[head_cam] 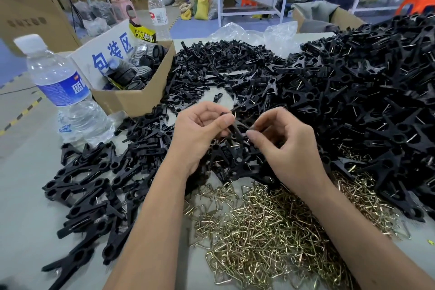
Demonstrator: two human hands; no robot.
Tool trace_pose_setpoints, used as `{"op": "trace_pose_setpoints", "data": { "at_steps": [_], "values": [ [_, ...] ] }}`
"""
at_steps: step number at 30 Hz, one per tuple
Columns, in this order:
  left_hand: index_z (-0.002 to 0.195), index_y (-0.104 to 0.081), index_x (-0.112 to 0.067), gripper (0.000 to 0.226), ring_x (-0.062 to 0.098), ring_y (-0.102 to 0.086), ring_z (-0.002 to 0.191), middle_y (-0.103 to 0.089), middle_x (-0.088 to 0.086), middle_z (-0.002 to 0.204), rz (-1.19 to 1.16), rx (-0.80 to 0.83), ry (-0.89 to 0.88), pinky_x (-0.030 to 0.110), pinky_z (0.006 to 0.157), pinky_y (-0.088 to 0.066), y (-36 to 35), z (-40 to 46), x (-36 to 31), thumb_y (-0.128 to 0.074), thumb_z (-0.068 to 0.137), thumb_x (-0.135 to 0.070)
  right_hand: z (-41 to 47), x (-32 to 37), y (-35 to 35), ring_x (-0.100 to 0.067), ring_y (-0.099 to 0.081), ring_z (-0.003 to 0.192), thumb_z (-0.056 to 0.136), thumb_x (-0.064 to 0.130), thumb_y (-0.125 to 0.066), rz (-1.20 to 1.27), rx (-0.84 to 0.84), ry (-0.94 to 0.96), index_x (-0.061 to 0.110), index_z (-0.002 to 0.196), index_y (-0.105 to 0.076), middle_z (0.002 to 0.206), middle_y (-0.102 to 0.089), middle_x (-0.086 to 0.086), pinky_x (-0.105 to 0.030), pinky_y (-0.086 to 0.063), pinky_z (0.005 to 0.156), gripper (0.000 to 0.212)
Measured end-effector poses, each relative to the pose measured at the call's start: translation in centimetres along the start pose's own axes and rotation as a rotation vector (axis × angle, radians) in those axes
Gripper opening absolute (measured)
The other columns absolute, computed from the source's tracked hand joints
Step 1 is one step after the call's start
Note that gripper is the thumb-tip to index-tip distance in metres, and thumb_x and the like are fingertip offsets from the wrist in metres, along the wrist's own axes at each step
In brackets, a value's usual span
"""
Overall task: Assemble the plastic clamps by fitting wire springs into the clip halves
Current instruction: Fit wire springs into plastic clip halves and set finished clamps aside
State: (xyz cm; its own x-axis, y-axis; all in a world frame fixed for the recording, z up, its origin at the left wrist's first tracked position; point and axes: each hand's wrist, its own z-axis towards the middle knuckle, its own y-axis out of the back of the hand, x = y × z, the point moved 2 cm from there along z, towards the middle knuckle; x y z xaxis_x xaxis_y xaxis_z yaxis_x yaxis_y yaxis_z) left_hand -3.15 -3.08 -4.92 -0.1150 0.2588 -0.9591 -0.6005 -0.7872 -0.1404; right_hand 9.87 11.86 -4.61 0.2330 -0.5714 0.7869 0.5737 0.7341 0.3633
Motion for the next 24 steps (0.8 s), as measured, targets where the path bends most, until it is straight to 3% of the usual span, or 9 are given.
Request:
{"op": "trace_pose_setpoints", "data": {
  "at_steps": [5, 11, 13, 15, 16, 18, 19, 22, 24],
  "values": [
    [0.100, -0.080, -0.015, 0.025, 0.010, -0.063, 0.062, -0.073, 0.001, 0.078, -0.035, -0.100, -0.031, 0.020, 0.065, -0.055, 1.6, 0.2, -0.1, -0.083, 0.079, -0.027, -0.4, 1.5, -1.4, -0.009, -0.059, 0.090, 0.088, 0.031, -0.081, -0.216, 0.196, 0.208, 0.023, 0.094, -0.071, 0.105, -0.055, 0.011, -0.024, -0.053, 0.078, 0.015],
    [0.086, -0.080, -0.016, 0.021, 0.020, -0.074, 0.077, -0.077, 0.006, 0.084, -0.035, -0.164, -0.038, 0.028, 0.077, -0.061, 2.2, 0.5, 0.0, -0.092, 0.069, -0.019, -1.3, 1.6, -3.1, -0.011, -0.038, 0.108, 0.083, 0.053, -0.078, -0.474, 0.699, 0.322, 0.039, 0.102, -0.077, 0.108, -0.052, 0.018, -0.033, -0.044, 0.099, 0.024],
    [0.083, -0.079, -0.020, 0.024, 0.020, -0.074, 0.086, -0.077, 0.005, 0.087, -0.004, -0.163, -0.043, 0.028, 0.081, -0.060, 2.3, 0.6, 0.2, -0.095, 0.064, -0.018, -1.3, 1.5, -3.4, -0.010, -0.037, 0.109, 0.084, 0.053, -0.078, -0.454, 0.705, 0.299, 0.037, 0.100, -0.077, 0.108, -0.053, 0.021, -0.034, -0.040, 0.103, 0.023],
    [0.080, -0.078, -0.022, 0.027, 0.018, -0.069, 0.089, -0.074, 0.006, 0.085, 0.021, -0.158, -0.043, 0.024, 0.081, -0.057, 2.4, 0.7, 0.4, -0.097, 0.062, -0.017, -1.1, 1.6, -3.1, -0.006, -0.047, 0.105, 0.083, 0.047, -0.081, -0.347, 0.652, 0.241, 0.033, 0.099, -0.080, 0.101, -0.058, 0.022, -0.032, -0.040, 0.107, 0.020],
    [0.079, -0.077, -0.023, 0.027, 0.019, -0.067, 0.089, -0.072, 0.007, 0.083, 0.027, -0.157, -0.038, 0.023, 0.081, -0.057, 2.5, 0.8, 0.4, -0.097, 0.062, -0.014, -1.0, 1.6, -2.9, -0.006, -0.055, 0.098, 0.083, 0.042, -0.083, -0.274, 0.626, 0.198, 0.030, 0.098, -0.081, 0.097, -0.063, 0.020, -0.030, -0.044, 0.104, 0.019],
    [0.078, -0.076, -0.023, 0.027, 0.020, -0.065, 0.090, -0.071, 0.005, 0.083, 0.031, -0.153, -0.027, 0.023, 0.083, -0.056, 2.5, 0.8, 0.6, -0.095, 0.064, -0.011, -0.9, 1.5, -2.4, -0.010, -0.061, 0.080, 0.080, 0.034, -0.088, -0.128, 0.571, 0.121, 0.024, 0.091, -0.082, 0.085, -0.068, 0.014, -0.023, -0.052, 0.078, 0.016],
    [0.078, -0.076, -0.024, 0.027, 0.021, -0.064, 0.090, -0.071, 0.005, 0.083, 0.031, -0.152, -0.026, 0.023, 0.083, -0.055, 2.5, 0.9, 0.6, -0.095, 0.064, -0.011, -0.8, 1.5, -2.3, -0.010, -0.059, 0.073, 0.080, 0.030, -0.089, -0.068, 0.544, 0.094, 0.022, 0.086, -0.082, 0.079, -0.068, 0.011, -0.019, -0.048, 0.068, 0.013],
    [0.079, -0.076, -0.023, 0.027, 0.023, -0.063, 0.091, -0.070, 0.006, 0.086, 0.024, -0.154, -0.032, 0.024, 0.081, -0.056, 2.5, 0.8, 0.6, -0.095, 0.066, -0.011, -0.8, 1.0, -1.7, -0.008, -0.059, 0.067, 0.084, 0.020, -0.086, 0.080, 0.502, 0.005, 0.022, 0.082, -0.080, 0.076, -0.071, 0.006, -0.019, -0.048, 0.063, 0.007],
    [0.080, -0.076, -0.023, 0.026, 0.027, -0.063, 0.092, -0.068, 0.013, 0.090, 0.013, -0.164, -0.020, 0.027, 0.082, -0.058, 2.5, 0.8, 0.6, -0.095, 0.066, -0.012, -0.8, 0.7, -1.5, -0.012, -0.064, 0.068, 0.090, 0.021, -0.080, 0.132, 0.479, -0.027, 0.024, 0.085, -0.077, 0.080, -0.072, 0.002, -0.028, -0.054, 0.063, 0.006]
  ]
}}
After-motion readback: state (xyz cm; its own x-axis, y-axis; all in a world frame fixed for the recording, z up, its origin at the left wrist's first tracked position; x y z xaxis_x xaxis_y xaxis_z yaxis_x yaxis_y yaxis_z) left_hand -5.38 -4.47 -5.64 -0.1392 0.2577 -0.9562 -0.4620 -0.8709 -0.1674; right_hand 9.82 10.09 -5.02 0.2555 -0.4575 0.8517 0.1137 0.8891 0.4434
